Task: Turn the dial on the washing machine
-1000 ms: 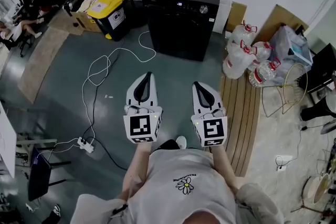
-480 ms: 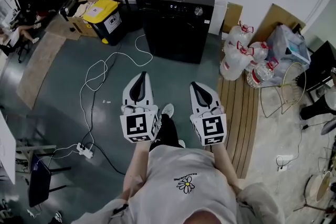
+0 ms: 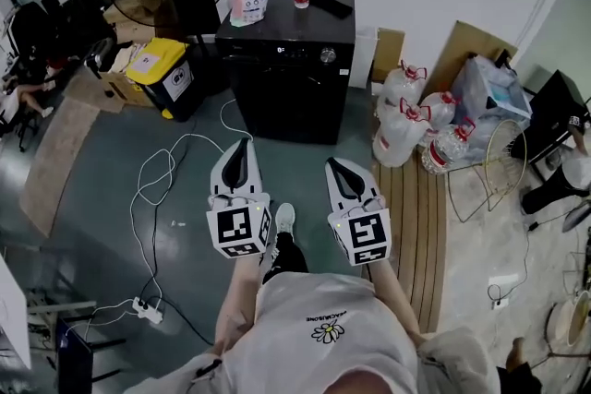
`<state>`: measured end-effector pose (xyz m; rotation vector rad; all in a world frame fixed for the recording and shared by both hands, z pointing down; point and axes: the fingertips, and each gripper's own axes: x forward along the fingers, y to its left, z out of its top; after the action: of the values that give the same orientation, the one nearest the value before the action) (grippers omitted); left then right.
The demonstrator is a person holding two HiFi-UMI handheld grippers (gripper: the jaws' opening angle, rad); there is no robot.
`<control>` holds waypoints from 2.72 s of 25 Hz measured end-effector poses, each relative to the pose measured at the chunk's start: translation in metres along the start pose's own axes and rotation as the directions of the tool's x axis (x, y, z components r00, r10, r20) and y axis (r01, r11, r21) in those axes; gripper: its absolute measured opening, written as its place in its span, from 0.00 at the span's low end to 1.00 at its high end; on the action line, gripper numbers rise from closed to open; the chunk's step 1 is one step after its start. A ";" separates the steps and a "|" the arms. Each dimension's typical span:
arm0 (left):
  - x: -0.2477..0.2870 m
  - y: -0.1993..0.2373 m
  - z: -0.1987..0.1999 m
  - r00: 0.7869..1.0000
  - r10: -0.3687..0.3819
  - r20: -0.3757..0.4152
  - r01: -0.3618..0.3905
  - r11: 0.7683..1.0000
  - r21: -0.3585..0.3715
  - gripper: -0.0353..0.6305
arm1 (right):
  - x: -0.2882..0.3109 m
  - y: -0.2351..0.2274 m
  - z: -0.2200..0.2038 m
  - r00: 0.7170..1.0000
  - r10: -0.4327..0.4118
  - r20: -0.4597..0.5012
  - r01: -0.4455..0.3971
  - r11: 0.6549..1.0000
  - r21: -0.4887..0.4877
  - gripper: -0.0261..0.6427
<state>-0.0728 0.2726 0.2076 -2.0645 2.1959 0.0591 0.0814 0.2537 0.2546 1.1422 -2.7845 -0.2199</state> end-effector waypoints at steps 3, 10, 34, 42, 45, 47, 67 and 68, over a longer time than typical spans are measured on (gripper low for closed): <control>0.031 0.002 -0.004 1.000 -0.026 -0.003 0.026 1.000 -0.003 0.05 | 0.024 -0.017 -0.005 0.999 -0.026 -0.018 0.026 1.000 0.016 0.04; 0.114 0.033 -0.014 0.998 -0.059 -0.008 0.059 0.998 -0.022 0.05 | 0.106 -0.056 -0.001 0.996 -0.079 -0.037 0.080 0.997 0.014 0.04; 0.320 0.129 -0.075 0.985 -0.152 -0.086 0.146 0.987 -0.067 0.05 | 0.341 -0.129 -0.002 0.980 -0.162 -0.112 0.158 0.986 -0.048 0.04; 0.324 0.126 -0.074 0.988 -0.125 -0.091 0.121 0.991 -0.053 0.05 | 0.350 -0.140 0.008 0.987 -0.155 -0.050 0.154 0.988 -0.019 0.04; 0.325 0.125 -0.069 0.990 -0.116 -0.080 0.113 0.993 -0.043 0.05 | 0.349 -0.143 0.008 0.987 -0.153 -0.047 0.152 0.988 -0.018 0.04; 0.326 0.125 -0.067 0.991 -0.107 -0.075 0.104 0.994 -0.036 0.05 | 0.348 -0.145 0.008 0.987 -0.155 -0.042 0.154 0.988 -0.019 0.04; 0.386 0.106 -0.090 0.982 -0.168 -0.084 0.168 0.986 -0.002 0.05 | 0.372 -0.195 -0.006 0.975 -0.220 -0.016 0.220 0.975 -0.017 0.04; 0.393 0.101 -0.098 0.980 -0.179 -0.090 0.180 0.984 0.000 0.05 | 0.375 -0.200 -0.014 0.974 -0.226 -0.019 0.226 0.974 -0.009 0.04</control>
<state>-0.2025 -0.1214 0.2519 -2.2932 2.0419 -0.0610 -0.0439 -0.1523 0.2539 1.4520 -2.6310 -0.2378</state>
